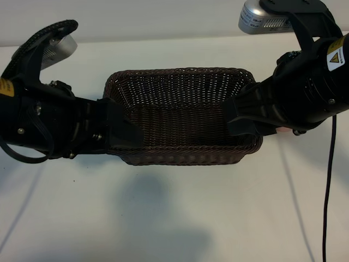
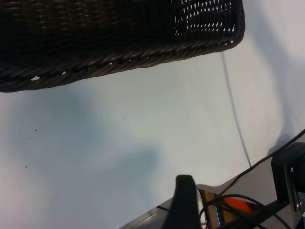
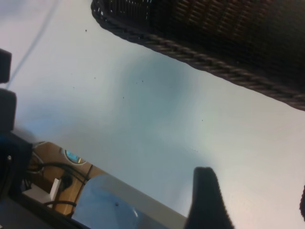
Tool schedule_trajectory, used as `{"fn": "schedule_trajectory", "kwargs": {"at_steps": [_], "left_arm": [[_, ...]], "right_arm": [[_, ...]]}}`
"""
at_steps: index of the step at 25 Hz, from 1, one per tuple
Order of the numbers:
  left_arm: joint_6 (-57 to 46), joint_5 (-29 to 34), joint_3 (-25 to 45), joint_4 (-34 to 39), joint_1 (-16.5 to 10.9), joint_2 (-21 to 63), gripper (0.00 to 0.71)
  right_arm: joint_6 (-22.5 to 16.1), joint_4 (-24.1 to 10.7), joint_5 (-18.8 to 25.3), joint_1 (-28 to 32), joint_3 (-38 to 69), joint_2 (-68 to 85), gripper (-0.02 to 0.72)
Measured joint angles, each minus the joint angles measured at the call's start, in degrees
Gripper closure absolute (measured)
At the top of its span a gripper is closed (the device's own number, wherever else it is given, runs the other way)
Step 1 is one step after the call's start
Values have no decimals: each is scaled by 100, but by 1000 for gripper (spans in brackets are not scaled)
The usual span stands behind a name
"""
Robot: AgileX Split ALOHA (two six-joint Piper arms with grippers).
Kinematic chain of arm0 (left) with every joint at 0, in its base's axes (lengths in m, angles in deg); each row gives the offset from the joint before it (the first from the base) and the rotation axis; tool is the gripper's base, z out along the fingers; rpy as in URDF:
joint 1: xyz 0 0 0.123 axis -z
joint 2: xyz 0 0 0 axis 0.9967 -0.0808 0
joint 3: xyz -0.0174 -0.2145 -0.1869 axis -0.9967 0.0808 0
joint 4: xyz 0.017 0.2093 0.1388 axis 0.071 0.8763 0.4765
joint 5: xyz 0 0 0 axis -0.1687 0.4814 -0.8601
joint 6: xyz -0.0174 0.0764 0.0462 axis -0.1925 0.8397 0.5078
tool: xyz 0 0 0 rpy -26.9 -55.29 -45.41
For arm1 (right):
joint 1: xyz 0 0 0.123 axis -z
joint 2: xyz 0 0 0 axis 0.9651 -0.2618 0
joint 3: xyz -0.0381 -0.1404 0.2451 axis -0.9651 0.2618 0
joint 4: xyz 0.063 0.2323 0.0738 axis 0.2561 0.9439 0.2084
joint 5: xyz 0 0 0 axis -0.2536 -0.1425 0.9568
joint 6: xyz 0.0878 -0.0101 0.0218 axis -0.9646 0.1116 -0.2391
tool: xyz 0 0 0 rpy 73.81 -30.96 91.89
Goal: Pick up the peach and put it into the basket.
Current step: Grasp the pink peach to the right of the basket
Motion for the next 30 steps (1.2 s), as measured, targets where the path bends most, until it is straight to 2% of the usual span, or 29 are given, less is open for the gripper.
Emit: {"fn": "schedule_trajectory", "kwargs": {"at_steps": [22,27,30], "left_arm": [[0,154,0,6,0,0,123],[0,154,0,6,0,0,123],[0,154,0,6,0,0,123]], "right_arm": [[0,0,0,0,0,0,238],[0,46,-137,0,0,0,238],[100,97,-83,0,0,0,238]]}}
